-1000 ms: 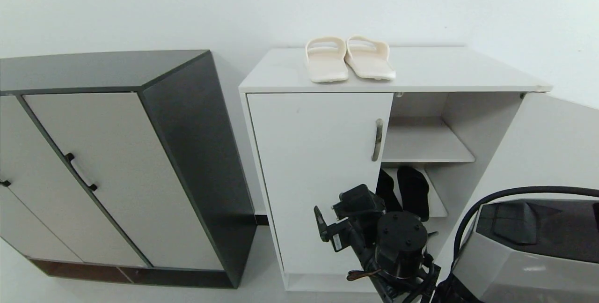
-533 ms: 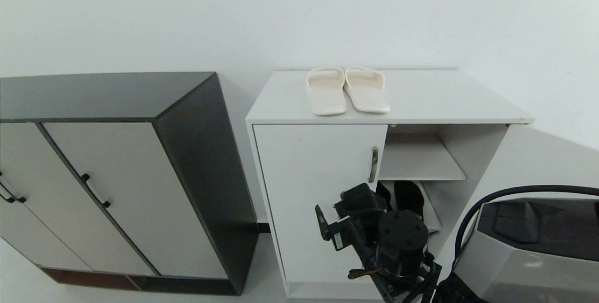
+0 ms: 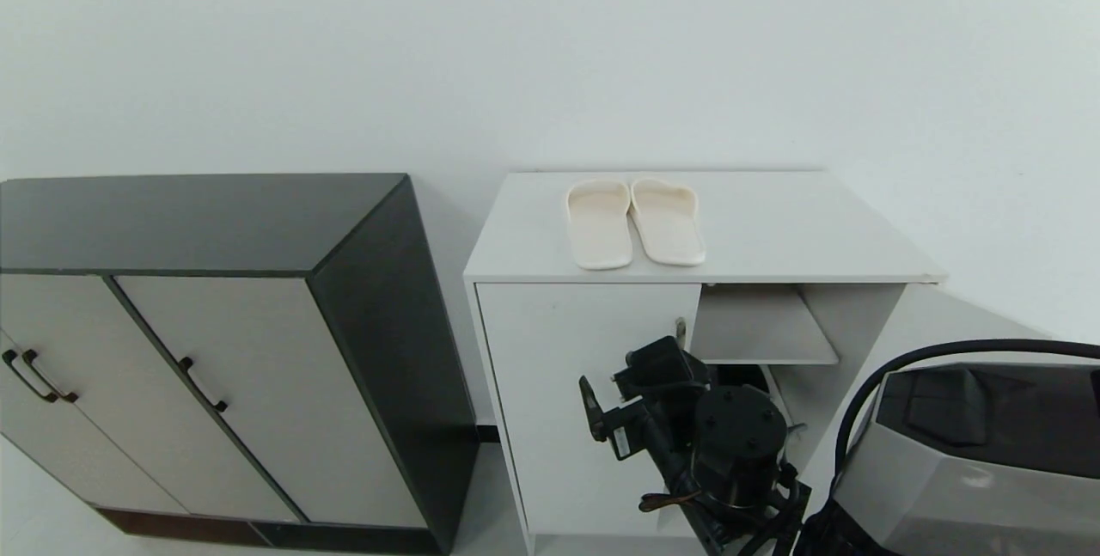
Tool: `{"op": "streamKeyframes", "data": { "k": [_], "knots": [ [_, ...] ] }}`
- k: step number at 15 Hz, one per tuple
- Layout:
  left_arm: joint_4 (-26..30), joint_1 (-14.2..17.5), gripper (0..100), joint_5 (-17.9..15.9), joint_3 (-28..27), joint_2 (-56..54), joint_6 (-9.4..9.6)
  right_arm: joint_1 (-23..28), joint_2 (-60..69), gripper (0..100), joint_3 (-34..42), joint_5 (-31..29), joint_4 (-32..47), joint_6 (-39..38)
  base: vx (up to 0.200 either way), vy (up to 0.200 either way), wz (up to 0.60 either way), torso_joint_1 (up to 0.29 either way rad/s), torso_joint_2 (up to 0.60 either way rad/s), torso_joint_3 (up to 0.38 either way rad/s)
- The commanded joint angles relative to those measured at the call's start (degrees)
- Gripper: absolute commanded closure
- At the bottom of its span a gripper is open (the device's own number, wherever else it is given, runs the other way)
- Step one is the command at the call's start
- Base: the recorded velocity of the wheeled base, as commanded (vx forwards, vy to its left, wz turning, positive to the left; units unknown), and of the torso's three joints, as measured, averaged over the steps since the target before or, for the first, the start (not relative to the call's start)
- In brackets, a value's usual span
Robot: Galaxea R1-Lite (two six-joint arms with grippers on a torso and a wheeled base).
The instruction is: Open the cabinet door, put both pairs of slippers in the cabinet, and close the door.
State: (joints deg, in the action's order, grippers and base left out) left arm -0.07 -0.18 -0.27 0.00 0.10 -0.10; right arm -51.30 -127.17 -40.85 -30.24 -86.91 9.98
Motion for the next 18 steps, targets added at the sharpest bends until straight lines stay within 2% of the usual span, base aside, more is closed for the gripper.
{"op": "streamKeyframes", "data": {
  "k": [1, 5, 9, 10, 12, 13, 16, 18],
  "knots": [
    [-0.01, 0.01, 100, 0.0, 0.0, -0.01, 0.01, -0.03, -0.18, 0, 0.07, 0.01, -0.02, 0.04, 0.0, 0.0, 0.0, 0.246, -0.56, -0.315],
    [-0.01, 0.01, 100, 0.0, 0.0, -0.01, 0.01, 0.59, -0.62, 0, 0.07, 0.1, -0.46, -0.05, 0.0, 0.0, 0.0, 0.235, -0.55, -0.305],
    [-0.01, 0.01, 100, 0.0, 0.0, -0.01, 0.01, 0.67, -0.53, 0, -1.34, 0.54, -2.39, 3.73, 0.0, 0.0, 0.0, 0.054, -0.12, -0.071],
    [-0.01, 0.01, 100, 0.0, 0.0, -0.01, 0.01, 0.85, 1.75, 0, -2.13, 0.27, 0.77, 3.46, 0.0, 0.0, 0.0, 0.0, 0.0, 0.0],
    [-0.01, 0.01, 100, 0.0, 0.0, -0.01, 0.01, 1.38, 8.43, 0, -5.38, 0.27, 16.33, -3.22, 0.0, 0.0, 0.0, 0.0, 0.0, 0.0],
    [-0.01, 0.01, 100, 0.0, 0.0, -0.01, 0.01, 1.38, 13.35, 0, -8.63, 0.27, 28.11, -7.26, 0.0, 0.0, 0.0, 0.0, 0.0, 0.0],
    [-0.01, 0.01, 100, 0.0, 0.0, -0.01, 0.1, 1.38, 19.95, 0, -18.12, -0.87, 50.61, -15.96, 0.0, 0.0, 0.0, 0.0, 0.0, 0.0],
    [-0.01, 0.01, 100, -0.08, 0.0, -0.01, 0.1, 1.64, 18.98, 0, -24.63, -7.2, 57.2, -19.92, 0.0, 0.0, 0.0, 0.0, 0.0, 0.0]
  ]
}}
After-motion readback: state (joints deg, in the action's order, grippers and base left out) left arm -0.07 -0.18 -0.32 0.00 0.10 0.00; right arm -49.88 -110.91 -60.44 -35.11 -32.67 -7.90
